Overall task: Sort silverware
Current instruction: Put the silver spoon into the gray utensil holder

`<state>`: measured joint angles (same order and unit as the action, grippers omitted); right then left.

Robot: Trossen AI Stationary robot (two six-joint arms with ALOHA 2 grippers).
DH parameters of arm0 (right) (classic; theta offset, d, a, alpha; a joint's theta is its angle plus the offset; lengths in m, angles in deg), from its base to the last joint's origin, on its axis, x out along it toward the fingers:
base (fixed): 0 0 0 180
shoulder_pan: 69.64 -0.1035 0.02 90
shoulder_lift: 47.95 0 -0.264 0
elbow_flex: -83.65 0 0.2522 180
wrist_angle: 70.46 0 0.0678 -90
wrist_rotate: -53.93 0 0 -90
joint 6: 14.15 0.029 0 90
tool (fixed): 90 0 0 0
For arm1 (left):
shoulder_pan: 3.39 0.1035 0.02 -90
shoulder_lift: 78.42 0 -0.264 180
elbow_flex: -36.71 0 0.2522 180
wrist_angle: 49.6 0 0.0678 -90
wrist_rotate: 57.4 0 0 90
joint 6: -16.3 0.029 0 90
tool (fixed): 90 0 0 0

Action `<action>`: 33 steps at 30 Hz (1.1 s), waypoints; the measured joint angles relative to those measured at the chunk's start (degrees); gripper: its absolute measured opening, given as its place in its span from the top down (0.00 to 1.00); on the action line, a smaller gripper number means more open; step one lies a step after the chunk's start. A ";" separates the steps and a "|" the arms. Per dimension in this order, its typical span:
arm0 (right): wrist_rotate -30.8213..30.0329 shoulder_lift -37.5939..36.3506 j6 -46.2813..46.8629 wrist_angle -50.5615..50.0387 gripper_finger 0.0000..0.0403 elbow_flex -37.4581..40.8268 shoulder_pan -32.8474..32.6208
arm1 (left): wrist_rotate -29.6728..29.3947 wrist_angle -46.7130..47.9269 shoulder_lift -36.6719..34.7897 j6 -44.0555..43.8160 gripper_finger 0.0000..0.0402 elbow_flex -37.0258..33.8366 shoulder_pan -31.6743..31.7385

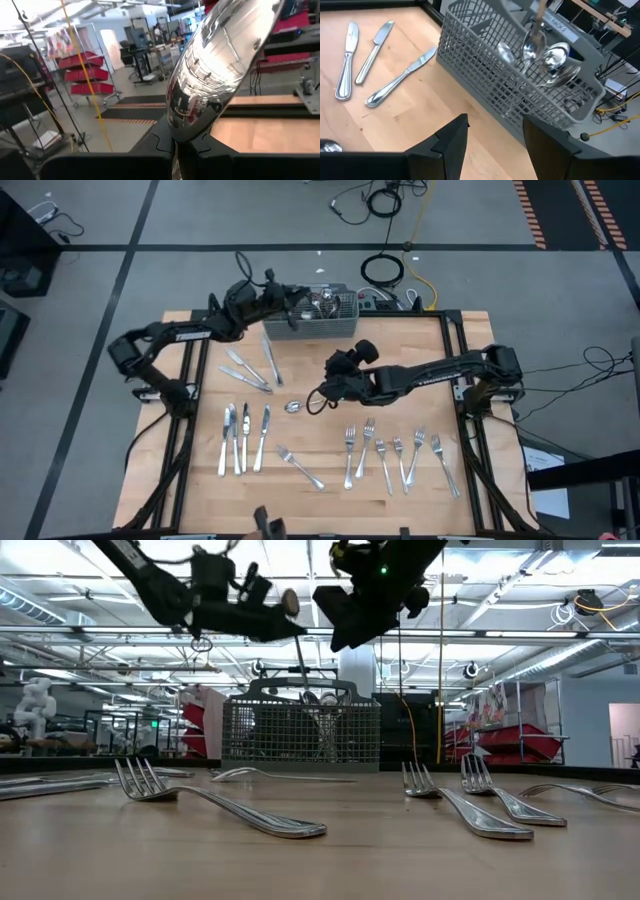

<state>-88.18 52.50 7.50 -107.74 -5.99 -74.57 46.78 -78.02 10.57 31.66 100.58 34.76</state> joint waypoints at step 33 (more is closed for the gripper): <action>3.07 1.49 -1.71 1.43 0.55 0.00 -0.04 | 4.88 0.98 14.02 -8.86 0.58 5.64 1.24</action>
<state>-85.11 54.00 5.79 -106.31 -5.99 -74.61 51.66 -77.04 24.59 22.80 106.22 36.01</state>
